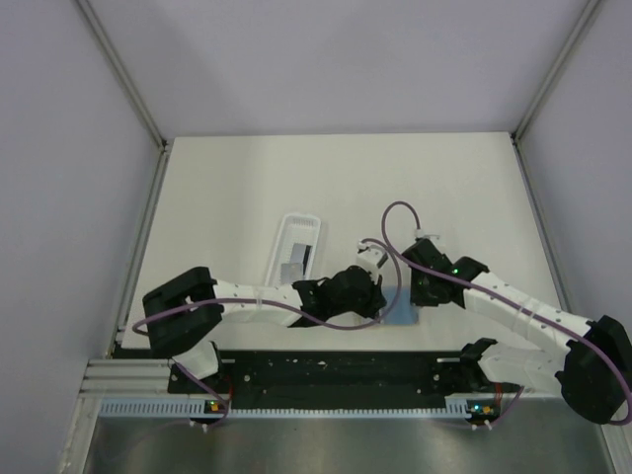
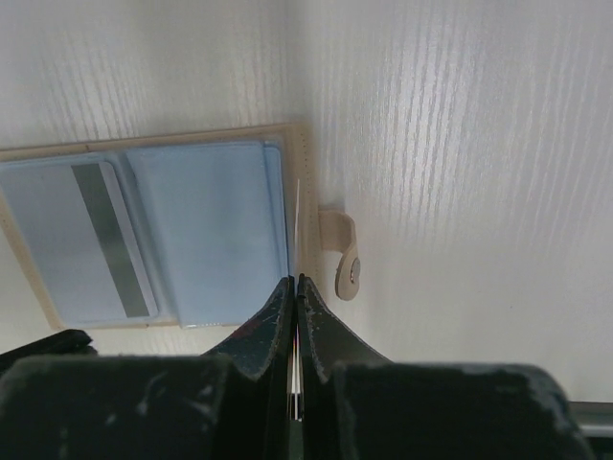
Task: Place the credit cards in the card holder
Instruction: Insert the credit card into the card holder.
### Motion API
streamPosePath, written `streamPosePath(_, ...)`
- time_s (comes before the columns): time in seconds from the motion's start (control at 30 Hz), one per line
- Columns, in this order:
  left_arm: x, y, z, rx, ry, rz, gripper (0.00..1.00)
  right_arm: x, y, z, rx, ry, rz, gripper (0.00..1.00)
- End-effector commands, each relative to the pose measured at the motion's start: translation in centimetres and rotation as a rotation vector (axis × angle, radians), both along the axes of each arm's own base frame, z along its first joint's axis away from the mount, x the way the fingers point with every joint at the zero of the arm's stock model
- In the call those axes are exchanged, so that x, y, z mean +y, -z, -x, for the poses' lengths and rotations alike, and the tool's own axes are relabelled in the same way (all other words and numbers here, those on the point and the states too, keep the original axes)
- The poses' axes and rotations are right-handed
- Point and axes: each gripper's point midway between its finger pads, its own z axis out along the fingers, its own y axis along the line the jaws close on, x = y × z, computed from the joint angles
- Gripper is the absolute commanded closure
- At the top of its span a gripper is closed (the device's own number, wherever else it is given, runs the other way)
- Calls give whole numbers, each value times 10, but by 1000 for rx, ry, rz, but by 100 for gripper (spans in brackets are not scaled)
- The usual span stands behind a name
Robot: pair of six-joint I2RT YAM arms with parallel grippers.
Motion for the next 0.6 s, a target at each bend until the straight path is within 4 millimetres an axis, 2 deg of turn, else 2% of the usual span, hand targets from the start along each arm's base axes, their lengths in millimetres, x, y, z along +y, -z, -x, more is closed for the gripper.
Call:
streamPosePath(0.0,-42,-25,1,-23,38,117,100,1,2,0,-7,15,-9,100)
streamPosePath(0.13,-55,-14,5,-11,49,103,100,4,5,1,5,9,-14,100)
streamPosePath(0.57,-69,14,-1,48,-18,143,100,6,14,4,28,23,-32,100)
